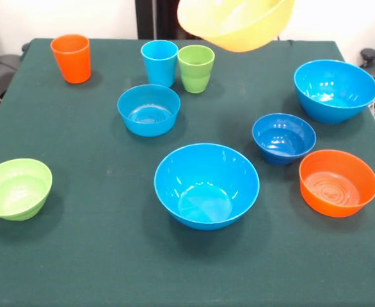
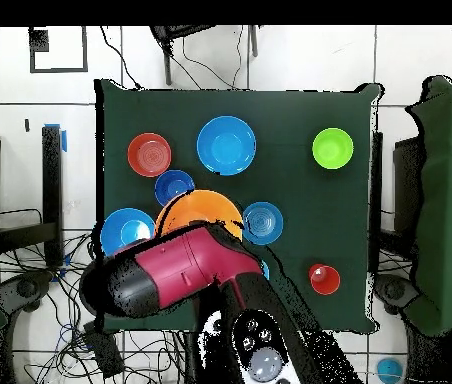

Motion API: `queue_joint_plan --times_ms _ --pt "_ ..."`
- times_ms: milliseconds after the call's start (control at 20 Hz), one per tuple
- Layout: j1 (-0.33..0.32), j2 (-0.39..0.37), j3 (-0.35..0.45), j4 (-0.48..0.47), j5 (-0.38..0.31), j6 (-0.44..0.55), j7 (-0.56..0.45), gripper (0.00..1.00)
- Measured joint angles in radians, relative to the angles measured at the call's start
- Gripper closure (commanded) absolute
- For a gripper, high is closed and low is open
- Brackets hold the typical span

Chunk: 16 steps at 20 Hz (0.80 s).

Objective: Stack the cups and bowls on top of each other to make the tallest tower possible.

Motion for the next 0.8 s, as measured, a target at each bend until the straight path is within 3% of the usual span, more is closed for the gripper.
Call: queue_joint_plan --times_ms 400,800 --pt "0.028 0.048 -0.077 0.006 -0.053 -0.118 0.024 1.00" --pt "0.046 0.008 -0.128 0.076 -0.052 -0.169 0.024 1.00"
